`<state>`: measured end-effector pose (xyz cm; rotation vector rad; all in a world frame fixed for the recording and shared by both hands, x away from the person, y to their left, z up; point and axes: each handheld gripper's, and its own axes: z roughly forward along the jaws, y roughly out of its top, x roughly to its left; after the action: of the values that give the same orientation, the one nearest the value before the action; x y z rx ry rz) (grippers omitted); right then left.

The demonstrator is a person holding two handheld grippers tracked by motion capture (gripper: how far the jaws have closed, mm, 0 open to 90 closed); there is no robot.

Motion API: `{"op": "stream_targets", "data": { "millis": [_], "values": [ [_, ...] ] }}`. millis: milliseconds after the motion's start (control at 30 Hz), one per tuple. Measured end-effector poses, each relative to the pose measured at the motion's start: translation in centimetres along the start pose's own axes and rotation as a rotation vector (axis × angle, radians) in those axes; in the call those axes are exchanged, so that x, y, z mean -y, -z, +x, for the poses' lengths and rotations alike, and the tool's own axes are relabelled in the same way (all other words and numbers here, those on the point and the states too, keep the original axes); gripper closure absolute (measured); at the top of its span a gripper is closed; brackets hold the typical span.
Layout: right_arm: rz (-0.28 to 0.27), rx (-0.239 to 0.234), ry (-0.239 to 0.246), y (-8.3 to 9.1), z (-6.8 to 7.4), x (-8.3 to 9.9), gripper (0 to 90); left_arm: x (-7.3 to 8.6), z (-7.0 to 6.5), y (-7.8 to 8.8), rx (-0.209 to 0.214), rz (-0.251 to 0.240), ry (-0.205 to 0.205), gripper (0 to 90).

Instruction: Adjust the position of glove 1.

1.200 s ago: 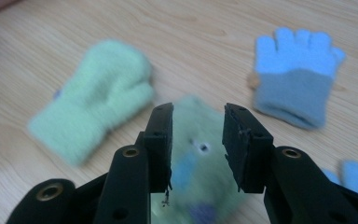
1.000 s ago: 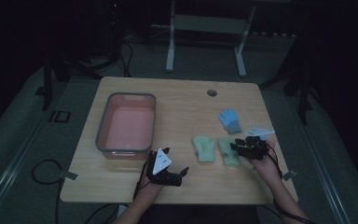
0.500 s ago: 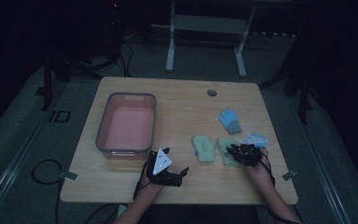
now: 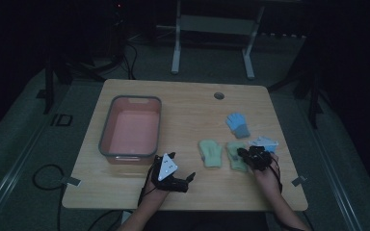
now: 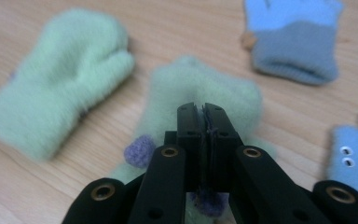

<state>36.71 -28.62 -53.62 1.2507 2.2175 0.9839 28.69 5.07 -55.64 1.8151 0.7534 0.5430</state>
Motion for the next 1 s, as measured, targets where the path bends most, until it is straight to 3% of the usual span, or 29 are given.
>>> {"op": "stream_targets", "data": {
  "millis": [267, 500, 600, 833, 1000],
  "values": [
    [-0.084, 0.069, -0.025, 2.9, 0.1, -2.5, 87.0, 0.0, 0.0, 0.0, -0.001, 0.000, -0.003, 0.0],
    [-0.143, 0.062, -0.036, 5.3, 0.6, -5.4, 87.0, 0.0, 0.0, 0.0, -0.002, -0.001, -0.003, 0.0],
    [-0.169, 0.078, -0.024, 6.0, 1.2, -6.5, 87.0, 0.0, 0.0, 0.0, -0.002, 0.001, 0.000, 0.0],
    [-0.211, 0.057, 0.008, 6.8, 3.4, -9.0, 87.0, 0.0, 0.0, 0.0, -0.003, 0.000, -0.002, 0.0],
    [-0.218, 0.035, 0.005, 6.5, 5.1, -10.1, 87.0, 0.0, 0.0, 0.0, -0.004, -0.001, 0.000, 0.0]
  ]
}}
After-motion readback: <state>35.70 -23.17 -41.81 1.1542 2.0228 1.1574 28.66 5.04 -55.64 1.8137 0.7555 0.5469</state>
